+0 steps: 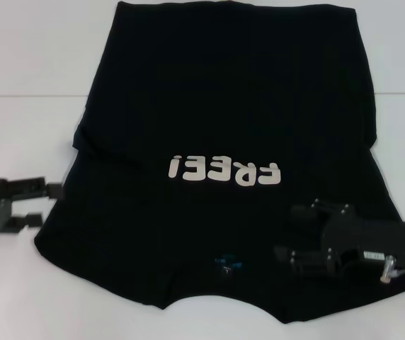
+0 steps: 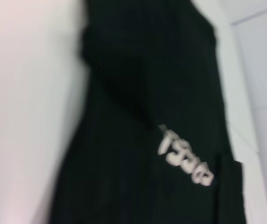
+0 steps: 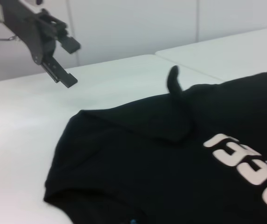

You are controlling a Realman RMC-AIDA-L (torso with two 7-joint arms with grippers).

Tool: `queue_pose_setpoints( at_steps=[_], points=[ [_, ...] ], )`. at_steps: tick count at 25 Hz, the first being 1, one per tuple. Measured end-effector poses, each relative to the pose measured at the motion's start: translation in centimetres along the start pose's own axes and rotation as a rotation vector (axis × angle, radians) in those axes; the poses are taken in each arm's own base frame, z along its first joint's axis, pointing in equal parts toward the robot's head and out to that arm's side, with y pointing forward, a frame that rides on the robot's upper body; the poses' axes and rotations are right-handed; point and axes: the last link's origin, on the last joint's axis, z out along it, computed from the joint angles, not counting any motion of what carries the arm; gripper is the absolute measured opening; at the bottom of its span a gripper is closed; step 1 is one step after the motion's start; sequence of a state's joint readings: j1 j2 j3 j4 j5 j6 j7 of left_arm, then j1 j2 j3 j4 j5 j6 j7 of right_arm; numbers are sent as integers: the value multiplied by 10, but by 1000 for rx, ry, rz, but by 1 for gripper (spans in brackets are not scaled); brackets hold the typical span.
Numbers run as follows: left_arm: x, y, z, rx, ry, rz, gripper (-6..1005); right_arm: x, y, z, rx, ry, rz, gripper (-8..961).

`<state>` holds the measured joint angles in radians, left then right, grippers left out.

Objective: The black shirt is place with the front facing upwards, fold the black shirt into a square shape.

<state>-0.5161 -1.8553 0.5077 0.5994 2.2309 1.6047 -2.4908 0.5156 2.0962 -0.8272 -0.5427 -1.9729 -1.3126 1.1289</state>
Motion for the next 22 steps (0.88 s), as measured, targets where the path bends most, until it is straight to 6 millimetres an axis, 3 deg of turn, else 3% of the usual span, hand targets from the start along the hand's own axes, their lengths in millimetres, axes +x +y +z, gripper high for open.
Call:
queue_pose_setpoints(
  at_steps=[12, 22],
  points=[
    [-1, -14, 12, 146, -50, -111, 922, 3, 6, 6, -32, 5, -63, 927],
    [4, -27, 13, 215, 9, -166, 922, 2, 6, 5, -33, -1, -63, 927]
  ],
)
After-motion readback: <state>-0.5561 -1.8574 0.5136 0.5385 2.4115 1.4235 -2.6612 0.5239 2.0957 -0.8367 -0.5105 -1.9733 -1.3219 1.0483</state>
